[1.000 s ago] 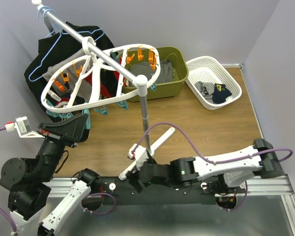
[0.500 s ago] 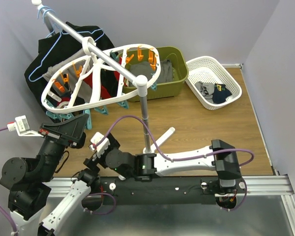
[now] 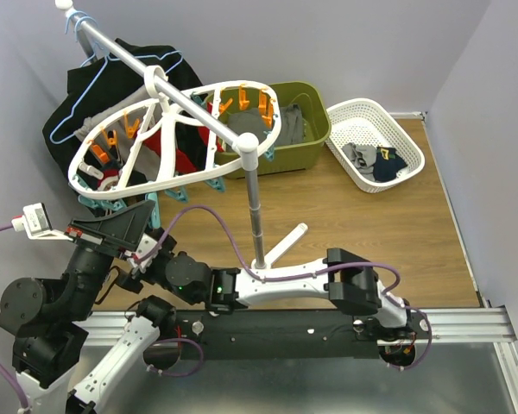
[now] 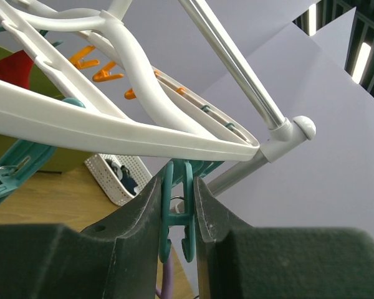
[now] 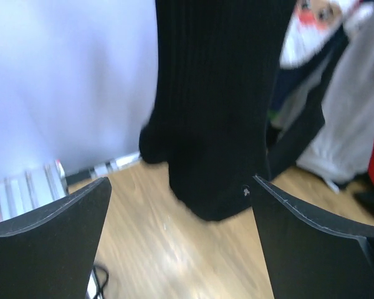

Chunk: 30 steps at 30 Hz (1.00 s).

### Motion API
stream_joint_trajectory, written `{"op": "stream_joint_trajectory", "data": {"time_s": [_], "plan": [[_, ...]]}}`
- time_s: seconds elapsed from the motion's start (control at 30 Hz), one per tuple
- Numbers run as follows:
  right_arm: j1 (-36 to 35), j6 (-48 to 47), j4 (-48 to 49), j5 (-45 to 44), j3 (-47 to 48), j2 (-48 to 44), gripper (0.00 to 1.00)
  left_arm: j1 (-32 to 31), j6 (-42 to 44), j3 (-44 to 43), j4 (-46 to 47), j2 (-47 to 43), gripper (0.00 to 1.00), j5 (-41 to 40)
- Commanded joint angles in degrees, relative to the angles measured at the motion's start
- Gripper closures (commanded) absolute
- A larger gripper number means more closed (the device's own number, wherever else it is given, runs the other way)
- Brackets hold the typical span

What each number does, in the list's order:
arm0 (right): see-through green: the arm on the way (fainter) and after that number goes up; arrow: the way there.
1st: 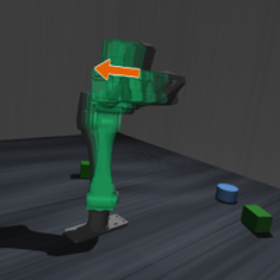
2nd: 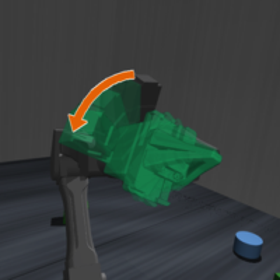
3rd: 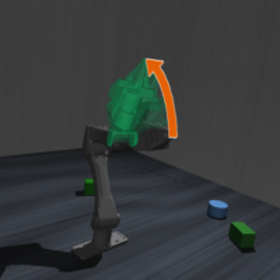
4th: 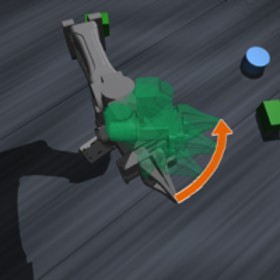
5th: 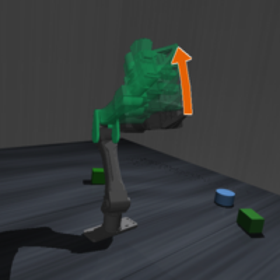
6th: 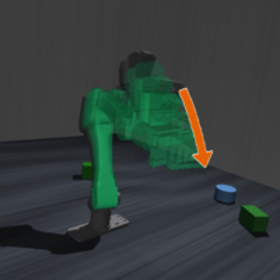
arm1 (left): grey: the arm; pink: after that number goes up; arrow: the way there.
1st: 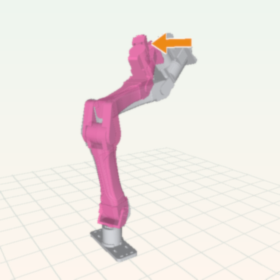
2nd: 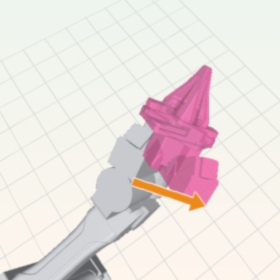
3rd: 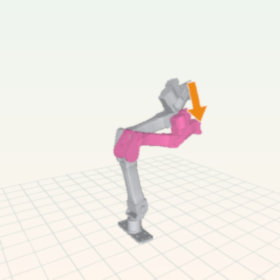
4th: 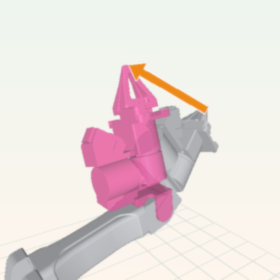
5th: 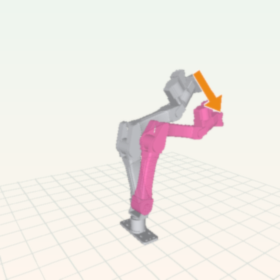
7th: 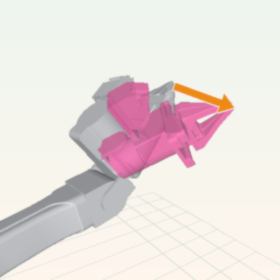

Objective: Remove the socks clipped to the hanger

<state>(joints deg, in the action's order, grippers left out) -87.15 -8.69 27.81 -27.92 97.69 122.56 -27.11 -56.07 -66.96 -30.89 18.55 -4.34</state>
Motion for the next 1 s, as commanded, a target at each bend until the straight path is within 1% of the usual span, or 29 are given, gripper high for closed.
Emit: {"op": "stream_joint_trajectory", "data": {"time_s": [0.0,0.1,0.2,0.3,0.33,0.4,0.43,0.47,0.53,0.6,0.67,0.7,0.77,0.8,0.87,0.9,0.97], "plan": [[1.28,-3.79,0.58,-0.72,10.12,6.54,0.00,0.04,-2.11,-1.07,0.75,-1.32,1.00,2.67],[2.25,-3.97,-1.26,-1.96,15.41,10.58,0.00,0.04,-2.28,-1.59,0.75,-1.32,1.00,2.84],[2.51,-5.63,0.30,-3.45,16.21,12.61,0.06,0.04,-2.28,-1.51,1.10,-1.41,1.00,3.37],[2.52,-5.82,0.49,-3.63,16.13,12.88,0.21,-0.04,-2.37,-1.16,0.92,-1.49,1.00,3.46],[2.43,-5.64,0.49,-3.28,15.87,12.62,0.32,0.04,-2.20,-1.07,0.84,-1.49,1.00,3.55],[2.51,-4.85,1.19,-2.14,14.29,11.39,0.39,0.04,-1.67,-0.63,1.01,-1.76,1.00,3.37],[2.43,-4.59,1.63,-2.22,13.50,11.03,0.52,-0.04,-1.24,-0.37,1.19,-2.11,1.00,3.37],[2.52,-4.50,2.07,-2.05,12.19,10.51,0.61,0.04,-1.14,-0.10,1.19,-2.28,0.99,3.28],[2.52,-4.23,2.95,-1.61,11.30,9.45,0.75,0.04,-1.14,0.69,1.19,-2.81,0.98,3.28],[2.52,-3.36,1.55,-0.91,11.21,8.66,0.82,-0.04,-1.06,1.13,1.01,-2.99,0.92,3.37],[2.43,-2.66,1.02,-0.73,10.33,7.70,0.83,-0.04,1.39,0.95,0.75,-3.16,0.83,3.37],[2.43,-1.78,0.41,-0.38,9.20,7.08,0.84,0.04,2.89,0.52,0.84,-3.25,0.71,3.46],[2.43,-1.16,-0.65,-0.20,8.05,5.33,0.87,0.04,6.05,-0.19,0.84,-3.60,0.59,3.55],[2.34,-0.37,-1.26,0.32,7.26,4.62,0.88,0.04,9.63,-0.80,0.84,-3.78,0.46,3.72],[2.43,0.33,-1.71,0.85,4.19,2.42,0.89,0.04,13.34,-1.42,0.84,-4.66,0.32,4.07],[2.43,1.30,-2.14,1.64,3.13,1.63,0.89,-0.04,15.80,-1.59,0.84,-5.01,0.26,4.07],[2.43,2.09,-2.50,1.99,1.10,0.05,0.91,0.04,17.92,-1.68,0.40,-6.24,0.23,3.99]]}}
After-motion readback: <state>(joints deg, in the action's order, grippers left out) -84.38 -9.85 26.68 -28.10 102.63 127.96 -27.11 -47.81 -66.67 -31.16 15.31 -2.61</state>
